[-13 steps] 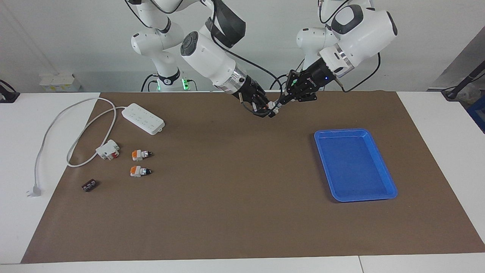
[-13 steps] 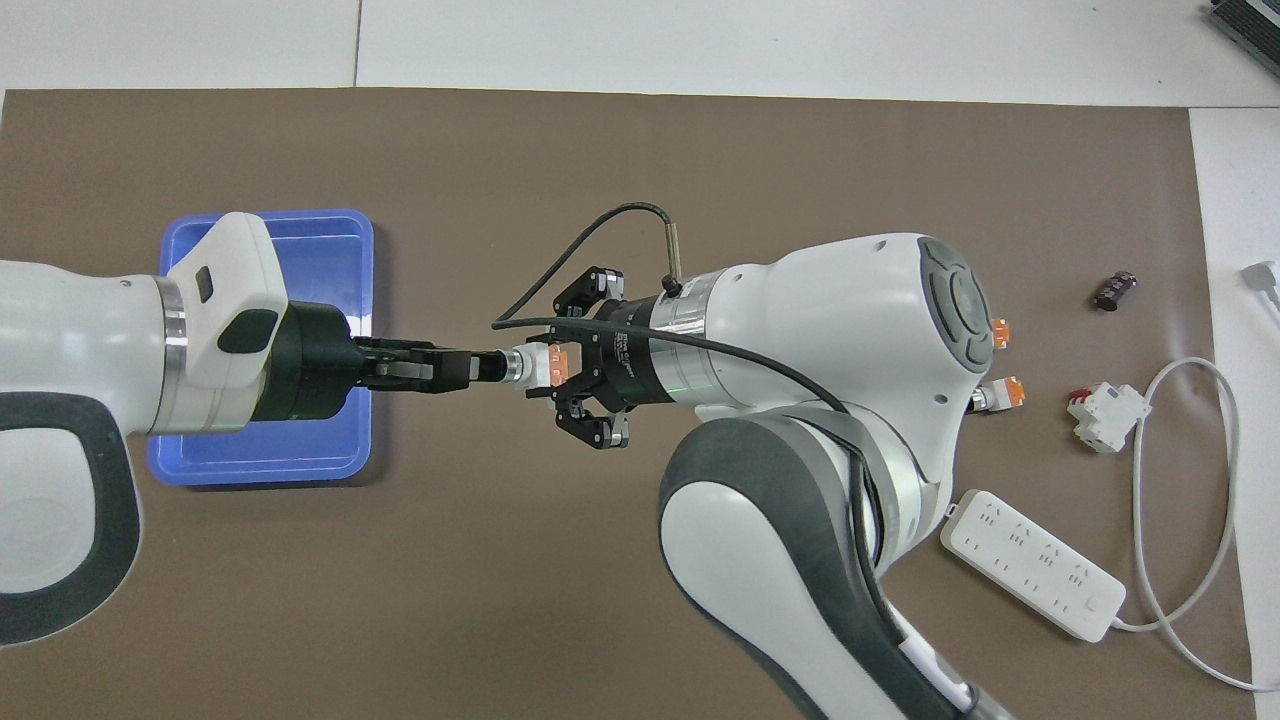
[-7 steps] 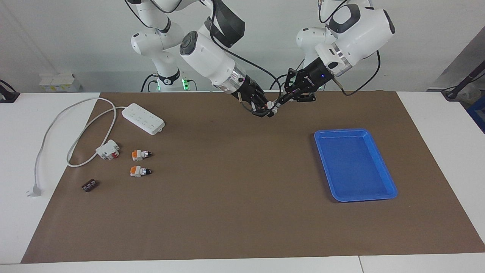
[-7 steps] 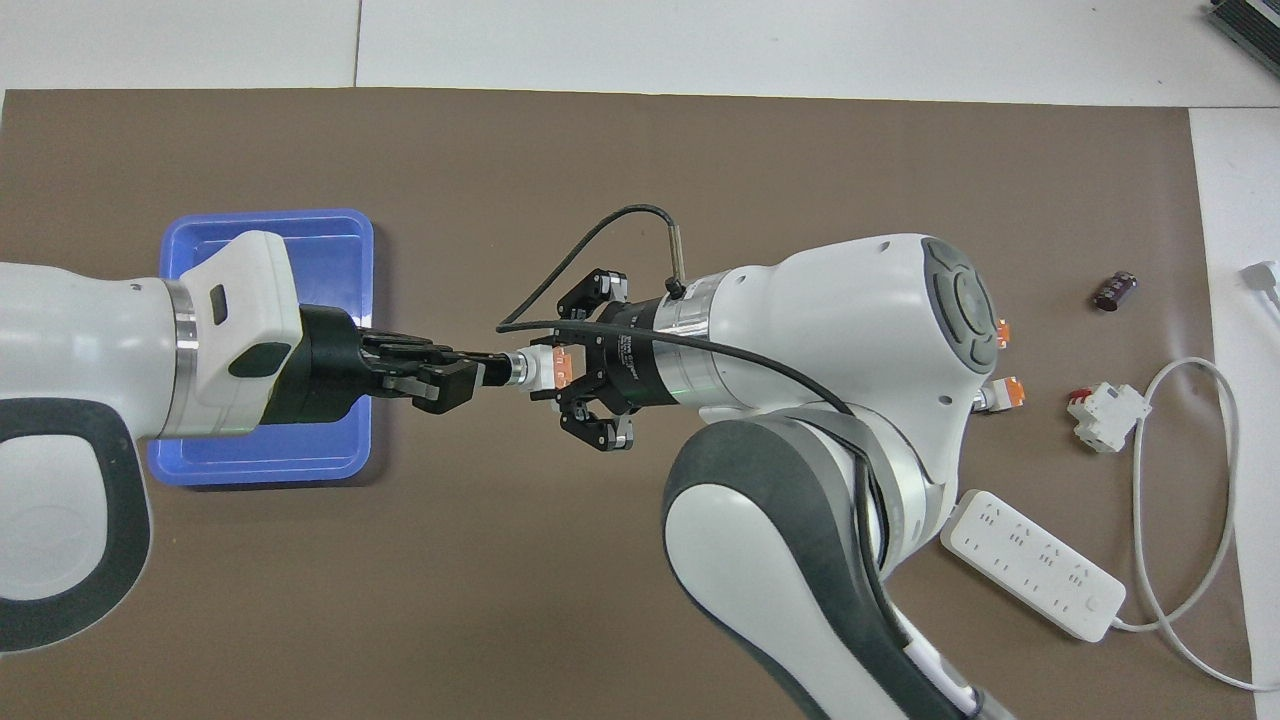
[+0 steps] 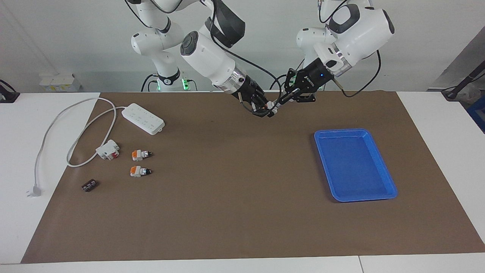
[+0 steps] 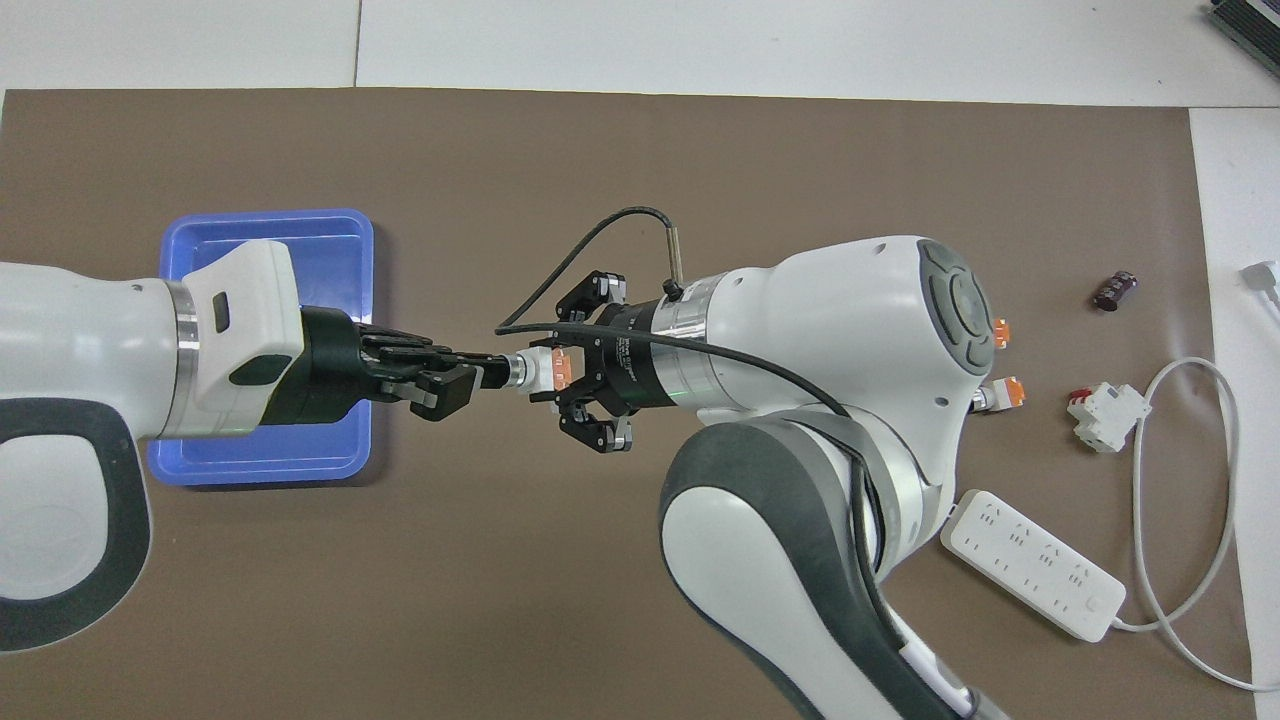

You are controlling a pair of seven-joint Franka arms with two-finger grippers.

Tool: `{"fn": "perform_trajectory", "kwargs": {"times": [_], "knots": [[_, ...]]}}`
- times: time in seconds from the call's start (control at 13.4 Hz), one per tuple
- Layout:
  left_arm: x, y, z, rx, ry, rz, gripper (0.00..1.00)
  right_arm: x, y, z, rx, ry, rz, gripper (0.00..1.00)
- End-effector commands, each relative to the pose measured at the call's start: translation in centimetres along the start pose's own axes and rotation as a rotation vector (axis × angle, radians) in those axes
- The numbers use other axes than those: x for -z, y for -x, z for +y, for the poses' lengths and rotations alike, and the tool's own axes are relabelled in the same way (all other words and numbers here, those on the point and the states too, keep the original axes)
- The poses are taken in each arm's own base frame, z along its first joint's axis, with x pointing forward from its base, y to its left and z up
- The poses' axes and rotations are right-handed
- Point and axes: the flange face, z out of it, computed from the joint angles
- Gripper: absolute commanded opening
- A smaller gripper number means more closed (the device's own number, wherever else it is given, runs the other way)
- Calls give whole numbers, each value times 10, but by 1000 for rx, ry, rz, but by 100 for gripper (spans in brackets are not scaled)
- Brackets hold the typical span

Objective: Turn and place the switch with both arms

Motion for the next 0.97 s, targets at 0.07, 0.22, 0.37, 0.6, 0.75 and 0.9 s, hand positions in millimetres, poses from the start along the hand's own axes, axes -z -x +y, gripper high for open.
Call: {"fn": "perform_trajectory", "kwargs": {"times": [0.07, 0.22, 0.37, 0.6, 0.75, 0.9], "knots": [[-1, 12, 1, 0, 1, -33, 0, 8, 6, -1, 30, -28, 1, 0], [-2, 13, 1, 16, 0, -37, 0, 8, 5, -2, 29, -29, 1, 55], [1, 14, -6, 29, -61, -57, 0, 8, 5, -2, 29, -30, 2, 66], [20, 18, -38, 114, -171, -67, 0, 14, 6, -2, 54, -42, 26, 86], [23, 27, -54, 112, -320, -131, 0, 20, 5, -3, 79, -55, 56, 94], [42, 42, -86, 146, -416, -173, 0, 36, 4, -6, 127, -82, 91, 95]]}}
